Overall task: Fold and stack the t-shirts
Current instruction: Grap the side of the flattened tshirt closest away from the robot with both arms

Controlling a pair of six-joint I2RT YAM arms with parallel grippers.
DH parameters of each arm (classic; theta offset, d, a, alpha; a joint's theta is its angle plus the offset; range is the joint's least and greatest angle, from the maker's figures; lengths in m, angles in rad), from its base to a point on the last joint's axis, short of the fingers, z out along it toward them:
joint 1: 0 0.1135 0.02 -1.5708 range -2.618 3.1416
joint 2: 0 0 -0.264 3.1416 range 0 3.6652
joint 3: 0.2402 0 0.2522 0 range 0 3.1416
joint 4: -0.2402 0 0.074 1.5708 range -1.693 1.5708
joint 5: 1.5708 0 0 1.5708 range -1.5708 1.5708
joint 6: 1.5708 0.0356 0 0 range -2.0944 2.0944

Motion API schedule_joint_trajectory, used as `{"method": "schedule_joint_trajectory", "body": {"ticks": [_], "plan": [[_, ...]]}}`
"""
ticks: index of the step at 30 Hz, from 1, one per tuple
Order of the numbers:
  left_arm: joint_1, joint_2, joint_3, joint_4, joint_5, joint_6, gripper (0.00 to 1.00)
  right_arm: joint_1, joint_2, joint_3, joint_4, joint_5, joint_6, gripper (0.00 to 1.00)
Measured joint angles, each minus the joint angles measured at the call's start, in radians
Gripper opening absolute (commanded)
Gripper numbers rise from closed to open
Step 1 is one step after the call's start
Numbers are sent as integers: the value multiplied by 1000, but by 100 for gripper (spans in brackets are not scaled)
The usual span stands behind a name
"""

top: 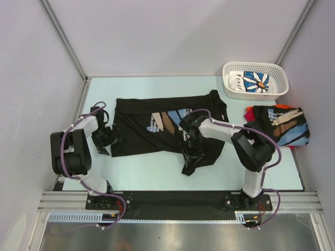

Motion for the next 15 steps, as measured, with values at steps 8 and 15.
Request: {"method": "schedule_joint_trajectory", "body": {"ticks": [8, 15], "plan": [[0, 64, 40, -14, 7, 8, 0, 0, 76, 117, -110, 66, -61, 0], [2, 63, 43, -21, 6, 8, 0, -24, 76, 201, -239, 159, -85, 0]]}}
